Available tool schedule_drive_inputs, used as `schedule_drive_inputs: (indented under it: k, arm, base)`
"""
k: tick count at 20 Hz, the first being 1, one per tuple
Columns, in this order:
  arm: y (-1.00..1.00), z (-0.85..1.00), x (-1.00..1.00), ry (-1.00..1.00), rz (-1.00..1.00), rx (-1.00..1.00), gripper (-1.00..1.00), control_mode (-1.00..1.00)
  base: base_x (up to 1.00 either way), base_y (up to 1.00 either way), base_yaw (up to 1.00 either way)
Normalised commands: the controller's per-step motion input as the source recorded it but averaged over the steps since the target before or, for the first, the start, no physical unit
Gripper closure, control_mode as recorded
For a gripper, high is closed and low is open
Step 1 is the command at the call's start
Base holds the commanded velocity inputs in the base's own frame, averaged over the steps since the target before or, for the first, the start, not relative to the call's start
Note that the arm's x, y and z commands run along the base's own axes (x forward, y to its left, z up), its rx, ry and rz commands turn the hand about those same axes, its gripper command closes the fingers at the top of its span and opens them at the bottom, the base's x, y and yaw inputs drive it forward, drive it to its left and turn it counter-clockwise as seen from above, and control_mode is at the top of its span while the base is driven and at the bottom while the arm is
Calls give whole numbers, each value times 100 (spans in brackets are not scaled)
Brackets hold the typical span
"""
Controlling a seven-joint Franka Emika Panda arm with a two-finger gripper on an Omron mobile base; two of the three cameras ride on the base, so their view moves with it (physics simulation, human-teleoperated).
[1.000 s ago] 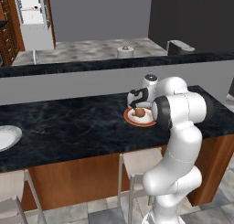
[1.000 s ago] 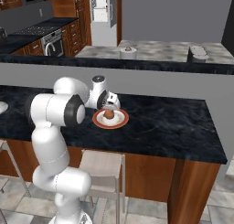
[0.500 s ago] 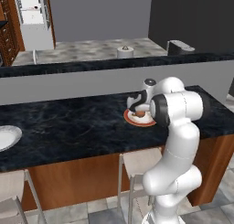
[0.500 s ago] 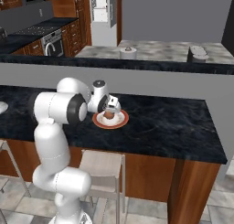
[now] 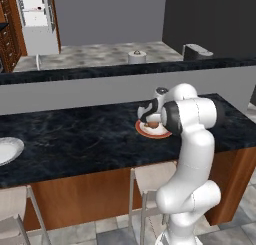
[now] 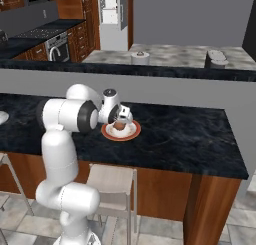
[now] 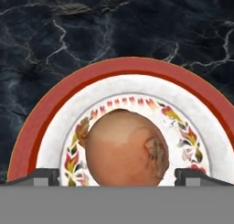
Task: Transport the steak and onion to the fridge. Place the steak on the rack containing meat and place the onion on the rack containing the vegetable, ensuring meats and vegetables are on different racks.
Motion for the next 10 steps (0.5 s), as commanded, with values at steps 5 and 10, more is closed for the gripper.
schedule_drive_inputs:
  k: [5, 10]
  arm:
    - [0, -17, 10, 7, 0, 0, -100, -100]
    - [0, -16, 10, 5, 0, 0, -100, -100]
  base:
    - [0, 0, 0]
    - [0, 0, 0]
